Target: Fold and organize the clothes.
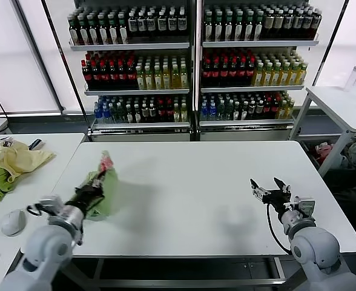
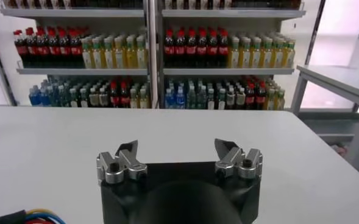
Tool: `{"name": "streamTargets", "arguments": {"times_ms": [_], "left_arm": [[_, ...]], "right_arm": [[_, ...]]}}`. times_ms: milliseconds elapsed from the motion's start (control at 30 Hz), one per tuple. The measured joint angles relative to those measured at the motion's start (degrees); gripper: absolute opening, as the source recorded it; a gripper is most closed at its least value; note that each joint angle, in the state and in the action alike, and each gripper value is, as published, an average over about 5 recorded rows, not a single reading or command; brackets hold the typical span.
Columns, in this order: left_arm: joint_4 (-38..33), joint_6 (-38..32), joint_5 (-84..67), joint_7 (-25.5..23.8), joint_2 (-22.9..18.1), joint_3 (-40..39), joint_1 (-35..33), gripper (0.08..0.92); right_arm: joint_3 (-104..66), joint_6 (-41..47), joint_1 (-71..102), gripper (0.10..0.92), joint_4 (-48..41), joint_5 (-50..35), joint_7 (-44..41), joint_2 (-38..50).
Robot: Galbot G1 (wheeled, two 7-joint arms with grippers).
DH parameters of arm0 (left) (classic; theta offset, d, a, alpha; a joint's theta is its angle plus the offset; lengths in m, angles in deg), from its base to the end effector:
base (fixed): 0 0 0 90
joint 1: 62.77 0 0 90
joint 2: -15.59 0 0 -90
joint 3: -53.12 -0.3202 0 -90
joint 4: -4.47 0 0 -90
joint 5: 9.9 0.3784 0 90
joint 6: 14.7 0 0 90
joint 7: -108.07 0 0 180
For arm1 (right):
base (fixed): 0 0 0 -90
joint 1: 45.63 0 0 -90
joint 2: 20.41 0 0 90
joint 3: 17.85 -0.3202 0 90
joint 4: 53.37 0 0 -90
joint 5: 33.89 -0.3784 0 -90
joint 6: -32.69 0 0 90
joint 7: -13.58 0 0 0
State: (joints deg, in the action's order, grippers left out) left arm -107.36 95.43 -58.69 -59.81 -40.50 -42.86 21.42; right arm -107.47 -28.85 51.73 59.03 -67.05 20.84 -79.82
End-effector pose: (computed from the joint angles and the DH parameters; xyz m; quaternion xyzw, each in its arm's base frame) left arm 0.3304 0.0698 -0.2039 -0.0757 -0.9840 0.1028 0.1241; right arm 0.3274 -0.0876 -0.1962 0.0452 -0.9882 0.0063 0.1462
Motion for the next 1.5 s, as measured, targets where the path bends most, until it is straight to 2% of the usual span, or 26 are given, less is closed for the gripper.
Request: {"name": "streamTargets", "arguments": {"times_ms": [300, 533, 633, 833, 1033, 1367, 1500], "left_arm": [[2.1, 1.0, 8.2, 1.7, -5.4, -14.5, 7.1, 0.118], [8.7, 1.2, 10.7, 3.8, -10.2, -22.2, 14.7, 0.118], [11.8, 0.9, 11.8, 4.2, -12.3, -24.4, 17.7, 0.143], [15.6, -0.6, 13.0, 3.9, -14.8, -26.9, 21.2, 0.299], [15.2, -2.7, 12.2, 2.3, -15.3, -27.2, 21.4, 0.472], [8.9, -6.9, 11.5, 2.3, -12.1, -21.0, 14.7, 0.761], [6.7, -7.9, 11.7, 3.0, -10.1, -16.4, 10.6, 0.816]], "right_arm": [[-0.6, 0.1, 0.1, 0.823, 0.5, 0.0, 0.0, 0.0], [-0.1, 0.2, -0.6, 0.823, 0.1, 0.2, -0.1, -0.3], [0.3, 0.2, -1.0, 0.823, -0.1, 0.4, -0.2, -0.4], [1.3, 0.3, -1.7, 0.823, -0.5, 0.9, -0.3, -0.5], [2.8, 0.5, -2.6, 0.823, -0.9, 1.1, -0.3, -1.0], [10.7, 0.5, -8.2, 0.823, -3.7, 1.4, 1.4, -3.5], [15.9, 0.6, -12.3, 0.823, -6.8, 1.3, 2.7, -5.9]]}}
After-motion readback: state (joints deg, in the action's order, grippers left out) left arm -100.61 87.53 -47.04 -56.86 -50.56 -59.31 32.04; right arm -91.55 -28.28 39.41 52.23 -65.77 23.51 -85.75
